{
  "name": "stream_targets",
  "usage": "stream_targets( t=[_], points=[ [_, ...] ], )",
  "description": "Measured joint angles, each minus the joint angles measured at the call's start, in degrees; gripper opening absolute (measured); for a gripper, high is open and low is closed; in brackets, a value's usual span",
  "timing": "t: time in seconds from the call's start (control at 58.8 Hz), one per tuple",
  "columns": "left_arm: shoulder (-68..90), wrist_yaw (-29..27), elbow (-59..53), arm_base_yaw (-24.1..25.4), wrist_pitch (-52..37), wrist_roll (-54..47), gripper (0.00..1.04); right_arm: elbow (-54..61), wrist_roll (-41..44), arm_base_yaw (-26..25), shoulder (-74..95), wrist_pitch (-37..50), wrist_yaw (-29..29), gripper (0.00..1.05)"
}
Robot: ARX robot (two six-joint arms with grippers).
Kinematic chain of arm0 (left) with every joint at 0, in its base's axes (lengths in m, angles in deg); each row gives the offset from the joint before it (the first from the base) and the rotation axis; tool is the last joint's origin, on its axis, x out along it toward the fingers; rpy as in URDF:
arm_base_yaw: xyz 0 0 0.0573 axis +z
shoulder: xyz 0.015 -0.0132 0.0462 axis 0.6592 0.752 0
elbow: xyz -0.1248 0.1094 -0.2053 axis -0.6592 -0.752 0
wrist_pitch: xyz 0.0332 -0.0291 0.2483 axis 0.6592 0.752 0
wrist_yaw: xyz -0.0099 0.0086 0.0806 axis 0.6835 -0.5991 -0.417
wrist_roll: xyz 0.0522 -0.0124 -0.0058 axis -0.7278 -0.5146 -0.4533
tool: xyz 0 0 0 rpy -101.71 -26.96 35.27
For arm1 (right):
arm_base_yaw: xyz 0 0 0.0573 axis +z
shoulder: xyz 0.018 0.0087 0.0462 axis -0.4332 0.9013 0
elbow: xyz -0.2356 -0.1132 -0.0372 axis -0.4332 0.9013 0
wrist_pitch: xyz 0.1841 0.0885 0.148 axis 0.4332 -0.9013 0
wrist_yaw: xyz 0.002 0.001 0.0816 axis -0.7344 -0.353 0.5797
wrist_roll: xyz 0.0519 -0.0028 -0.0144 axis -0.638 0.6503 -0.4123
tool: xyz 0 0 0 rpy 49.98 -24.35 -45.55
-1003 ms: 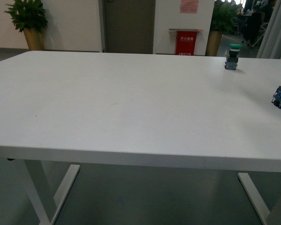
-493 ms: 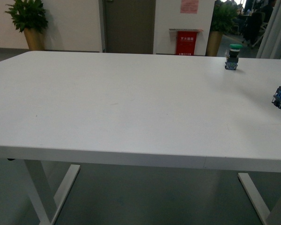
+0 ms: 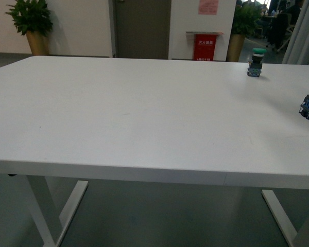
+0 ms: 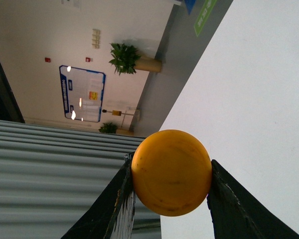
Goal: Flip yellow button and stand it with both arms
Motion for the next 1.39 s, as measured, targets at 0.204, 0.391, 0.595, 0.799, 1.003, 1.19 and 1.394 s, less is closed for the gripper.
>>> stream_targets(
  t=[0.204, 0.391, 0.595, 0.799, 1.003, 1.19, 1.394],
  points=[
    [-8.50, 0.02, 0.02, 0.00, 10.34, 0.00, 0.04, -0.11, 0.07, 0.00, 0.02, -0.28, 0.02, 0.36],
    [-10.51, 0.02, 0.02, 0.00, 10.97, 0.00, 0.04, -0.20, 0.24, 0.04, 0.09, -0.50, -0.02, 0.36],
    [-10.58, 0.02, 0.02, 0.00, 10.97, 0.02, 0.04, -0.46, 0.31, 0.07, 0.11, -0.61, -0.07, 0.36],
    [-10.60, 0.02, 0.02, 0.00, 10.97, 0.04, 0.31, -5.57, 6.93, 0.39, 2.32, -6.75, -4.96, 0.36],
    [-10.60, 0.02, 0.02, 0.00, 10.97, 0.04, 0.63, -18.73, 29.22, 1.90, 8.04, -17.64, -16.41, 0.36],
    [-10.60, 0.02, 0.02, 0.00, 10.97, 0.04, 0.91, -32.33, 56.72, 3.39, 14.19, -25.27, -23.26, 0.36],
    [-10.58, 0.02, 0.02, 0.00, 10.97, 0.04, 0.99, -44.46, 85.72, 3.74, 22.99, -36.65, -29.42, 0.36]
  ],
)
